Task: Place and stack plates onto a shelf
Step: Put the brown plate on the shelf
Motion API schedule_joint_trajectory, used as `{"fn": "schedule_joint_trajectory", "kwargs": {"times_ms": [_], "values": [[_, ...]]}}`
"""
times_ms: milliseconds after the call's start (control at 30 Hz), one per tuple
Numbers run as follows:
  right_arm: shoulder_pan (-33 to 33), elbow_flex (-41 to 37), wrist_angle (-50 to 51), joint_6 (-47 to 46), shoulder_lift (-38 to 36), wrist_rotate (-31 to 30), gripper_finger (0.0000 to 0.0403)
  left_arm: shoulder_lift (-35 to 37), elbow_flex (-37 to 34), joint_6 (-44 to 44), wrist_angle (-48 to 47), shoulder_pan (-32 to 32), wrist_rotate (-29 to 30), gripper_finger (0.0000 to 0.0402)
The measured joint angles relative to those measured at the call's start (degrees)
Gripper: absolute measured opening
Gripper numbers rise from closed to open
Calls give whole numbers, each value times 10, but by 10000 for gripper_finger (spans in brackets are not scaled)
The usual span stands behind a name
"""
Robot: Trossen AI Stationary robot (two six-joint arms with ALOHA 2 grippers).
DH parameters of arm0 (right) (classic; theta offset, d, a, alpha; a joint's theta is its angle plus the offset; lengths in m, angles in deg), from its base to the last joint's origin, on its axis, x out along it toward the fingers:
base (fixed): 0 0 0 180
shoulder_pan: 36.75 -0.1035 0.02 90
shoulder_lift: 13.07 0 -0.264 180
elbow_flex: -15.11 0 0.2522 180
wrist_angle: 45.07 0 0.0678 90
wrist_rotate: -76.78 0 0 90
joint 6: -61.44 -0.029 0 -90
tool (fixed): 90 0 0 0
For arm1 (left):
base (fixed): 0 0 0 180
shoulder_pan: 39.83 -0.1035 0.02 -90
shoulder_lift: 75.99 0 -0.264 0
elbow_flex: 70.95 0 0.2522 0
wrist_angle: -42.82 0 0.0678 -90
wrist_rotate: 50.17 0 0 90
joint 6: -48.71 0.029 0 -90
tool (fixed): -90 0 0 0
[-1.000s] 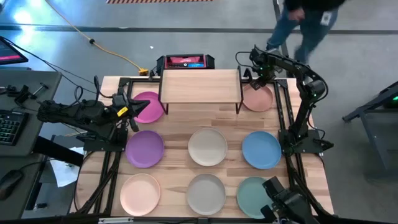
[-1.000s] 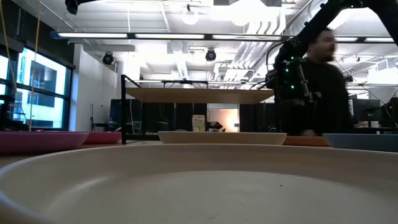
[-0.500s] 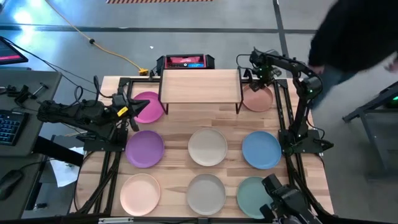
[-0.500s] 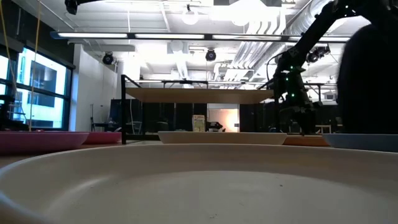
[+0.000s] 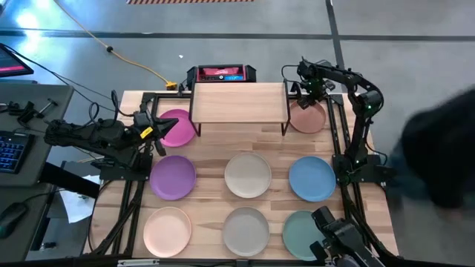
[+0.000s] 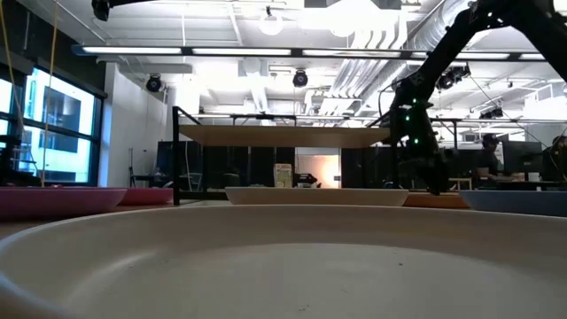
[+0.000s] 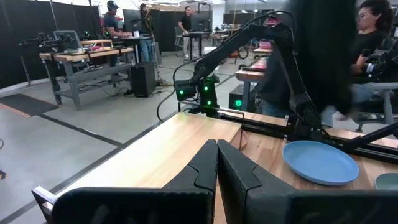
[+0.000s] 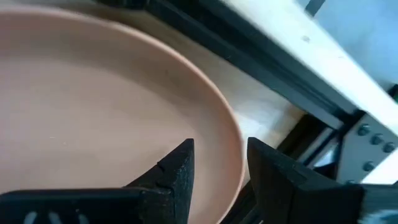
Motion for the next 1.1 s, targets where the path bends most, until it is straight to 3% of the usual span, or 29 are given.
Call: {"fn": "schedule_joint_trajectory", "kwargs": {"times_ms": [767,867,1100], "values": [[10,0,-2,-5,30,-10,123,0,0,-11,0,0,4,3],[10,0,-1,-5,30,-15,101,0,0,-10,0,0,4,3],[10,0,18,-7,30,-20,8,0,0,-10,0,0,8,3]]}}
